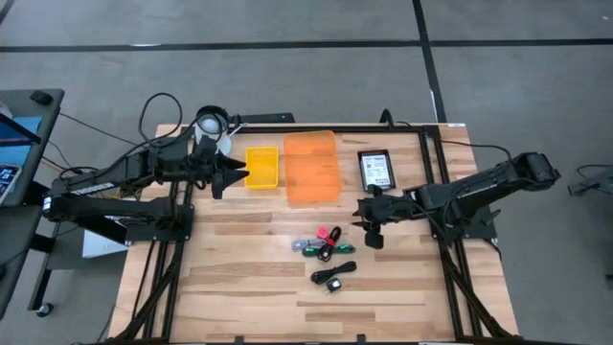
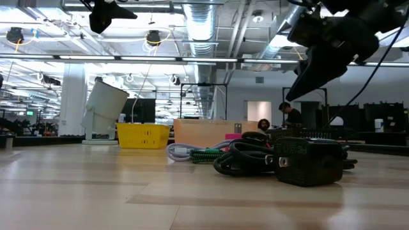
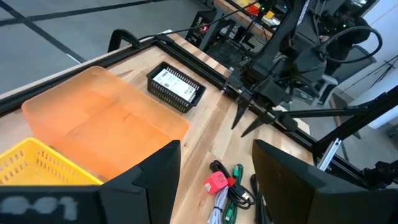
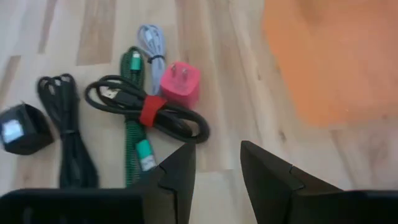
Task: Pick and place items into bin
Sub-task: Put the top black USB cable into the orange bin
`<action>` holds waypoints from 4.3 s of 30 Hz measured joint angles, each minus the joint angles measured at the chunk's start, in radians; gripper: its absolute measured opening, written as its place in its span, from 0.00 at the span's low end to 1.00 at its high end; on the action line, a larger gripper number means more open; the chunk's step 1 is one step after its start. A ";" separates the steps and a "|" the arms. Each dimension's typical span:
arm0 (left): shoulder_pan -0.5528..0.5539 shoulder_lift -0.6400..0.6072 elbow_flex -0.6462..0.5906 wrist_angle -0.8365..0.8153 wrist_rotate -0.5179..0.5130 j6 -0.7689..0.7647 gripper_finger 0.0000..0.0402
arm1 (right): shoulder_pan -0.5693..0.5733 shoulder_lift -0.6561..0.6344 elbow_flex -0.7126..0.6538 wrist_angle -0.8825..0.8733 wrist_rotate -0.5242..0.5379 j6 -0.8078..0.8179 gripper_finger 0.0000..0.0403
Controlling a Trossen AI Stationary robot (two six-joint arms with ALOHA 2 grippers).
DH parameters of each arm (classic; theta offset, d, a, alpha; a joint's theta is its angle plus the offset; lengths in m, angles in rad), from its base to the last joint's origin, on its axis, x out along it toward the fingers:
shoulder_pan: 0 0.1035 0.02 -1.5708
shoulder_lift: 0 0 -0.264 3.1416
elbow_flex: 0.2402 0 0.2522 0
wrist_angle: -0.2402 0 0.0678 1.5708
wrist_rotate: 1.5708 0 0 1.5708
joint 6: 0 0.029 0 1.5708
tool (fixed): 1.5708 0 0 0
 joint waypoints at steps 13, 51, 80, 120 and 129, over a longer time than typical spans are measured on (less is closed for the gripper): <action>0.000 0.000 0.000 0.002 -0.029 -0.016 0.47 | -0.012 0.207 0.000 0.191 -0.001 -0.016 0.30; 0.000 0.000 0.000 0.002 -0.021 -0.039 0.47 | -0.012 0.341 0.035 0.275 -0.109 -0.032 0.34; 0.000 0.000 0.000 0.002 -0.021 -0.045 0.47 | -0.052 0.481 0.036 0.342 -0.185 -0.032 0.33; 0.000 0.000 0.000 0.000 -0.022 -0.043 0.47 | -0.446 0.150 0.300 0.116 -0.152 -0.251 0.06; 0.000 0.000 0.000 0.000 -0.022 -0.043 0.47 | -0.514 0.326 0.334 0.071 -0.156 -0.251 0.15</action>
